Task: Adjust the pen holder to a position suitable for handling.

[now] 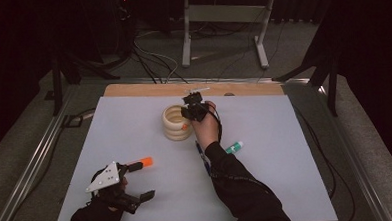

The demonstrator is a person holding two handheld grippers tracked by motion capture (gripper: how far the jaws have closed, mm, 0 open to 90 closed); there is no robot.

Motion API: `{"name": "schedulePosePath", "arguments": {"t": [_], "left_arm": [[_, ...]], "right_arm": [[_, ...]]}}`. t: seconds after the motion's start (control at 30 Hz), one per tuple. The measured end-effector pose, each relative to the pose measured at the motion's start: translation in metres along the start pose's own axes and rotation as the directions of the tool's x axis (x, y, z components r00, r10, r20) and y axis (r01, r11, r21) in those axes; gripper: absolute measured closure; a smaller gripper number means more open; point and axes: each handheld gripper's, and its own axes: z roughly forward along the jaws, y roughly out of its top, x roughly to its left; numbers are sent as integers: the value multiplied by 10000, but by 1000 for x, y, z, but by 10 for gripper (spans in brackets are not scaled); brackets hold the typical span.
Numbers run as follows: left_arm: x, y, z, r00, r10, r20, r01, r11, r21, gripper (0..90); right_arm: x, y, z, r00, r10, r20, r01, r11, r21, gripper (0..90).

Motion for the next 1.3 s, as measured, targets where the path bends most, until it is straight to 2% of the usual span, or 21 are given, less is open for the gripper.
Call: {"name": "schedulePosePath", "arguments": {"t": [0.03, 0.1, 0.17, 0.2, 0.33, 0.5, 0.73, 0.93, 1.07, 1.23, 1.3], "left_arm": [[0, 0, 0, 10000, 3, -7, -3, 10000, 5, 1], [0, 0, 0, 10000, -8, 0, 8, 10000, -2, 1], [0, 0, 0, 10000, 4, -7, -4, 10000, 6, 1], [0, 0, 0, 10000, 3, -7, -3, 10000, 8, 1], [0, 0, 0, 10000, 2, -14, -2, 10000, 8, 1], [0, 0, 0, 10000, 3, -16, -3, 10000, 11, 1], [1, -1, 0, 10000, -18, -39, 18, 10000, -2, 1], [5, -2, -2, 9999, -130, -41, 129, 9999, -103, 1], [5, -3, -2, 9999, -103, -17, 103, 9999, -84, 1], [5, -3, -4, 9998, -167, -104, 166, 9998, -97, 1], [5, -3, -5, 9997, -200, -136, 199, 9997, -114, 1]], "right_arm": [[0, 0, 0, 10000, 0, 0, 0, 10000, 0, 692], [0, 2, -2, 9998, -18, -208, 17, 10000, -64, 619], [1, 2, -4, 9997, -52, -227, 50, 10000, -79, 598], [1, 3, -7, 9992, -84, -389, 77, 9998, -170, 557], [1, 5, -13, 9987, -187, -473, 171, 9993, -343, 514], [0, 6, -19, 9981, -294, -534, 268, 9985, -487, 496], [-8, 6, -32, 9972, -149, -737, 91, 9969, -784, 464], [-12, 9, -47, 9973, -491, -551, 430, 9934, -1062, 380], [-17, 10, -57, 9978, -371, -554, 294, 9906, -1338, 343], [-22, 10, -66, 9974, -176, -700, 75, 9899, -1414, 251], [-22, 8, -69, 9980, -289, -569, 204, 9893, -1446, 233]]}}
